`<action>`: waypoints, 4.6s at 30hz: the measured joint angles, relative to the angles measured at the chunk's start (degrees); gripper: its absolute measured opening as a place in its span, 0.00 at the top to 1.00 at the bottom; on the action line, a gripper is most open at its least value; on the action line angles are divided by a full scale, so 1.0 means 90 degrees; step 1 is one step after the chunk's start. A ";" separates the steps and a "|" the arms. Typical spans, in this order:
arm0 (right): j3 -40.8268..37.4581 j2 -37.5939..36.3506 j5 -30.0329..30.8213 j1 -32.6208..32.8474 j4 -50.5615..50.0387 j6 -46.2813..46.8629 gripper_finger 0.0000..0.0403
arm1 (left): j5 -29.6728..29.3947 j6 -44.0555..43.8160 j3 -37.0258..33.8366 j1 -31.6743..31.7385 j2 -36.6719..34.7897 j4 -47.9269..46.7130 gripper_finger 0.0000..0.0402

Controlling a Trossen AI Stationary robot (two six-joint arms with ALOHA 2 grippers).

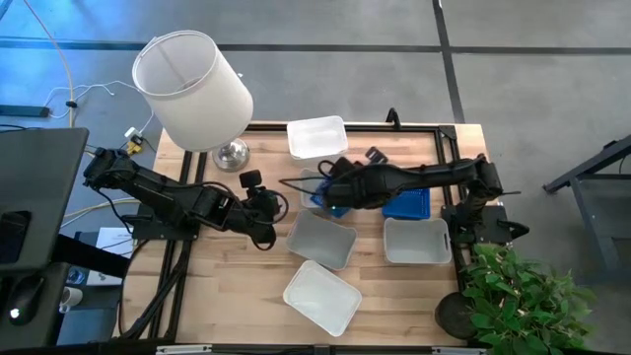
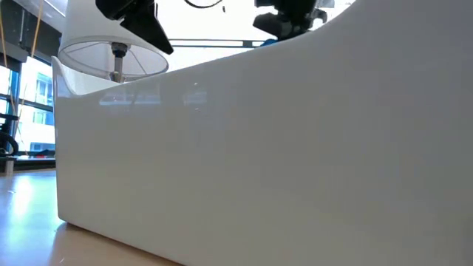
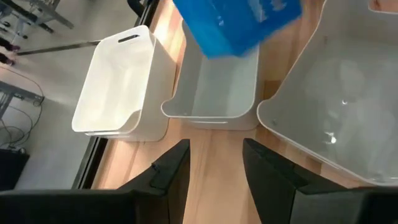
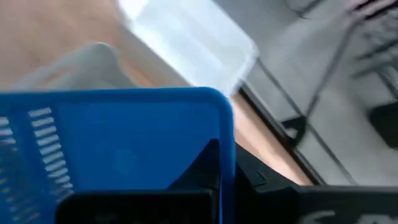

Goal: Stack baskets by color
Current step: Stack the left blue bin into the top blue bin, then stack the bottom left gray bin into the top gray bin

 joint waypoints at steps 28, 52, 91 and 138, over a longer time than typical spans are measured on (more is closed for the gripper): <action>-0.3976 -0.3990 -0.0009 0.0108 -0.1237 0.4935 1.00 | 0.0223 -0.0002 0.0000 0.0002 0.0000 -0.0070 0.67; -0.6499 -0.6583 -0.2291 -0.0009 0.0095 0.6773 1.00 | 0.0224 0.0398 0.0000 0.0015 0.0000 -0.0075 0.67; -0.6501 -0.5082 -0.4368 -0.2302 0.0641 0.4929 1.00 | 0.0227 0.0446 0.0000 0.0010 -0.0002 -0.0121 0.67; -0.5631 -0.5078 -0.3724 -0.2447 0.0337 0.3656 0.73 | 0.0340 0.0437 0.0000 0.0015 -0.0002 -0.0119 0.67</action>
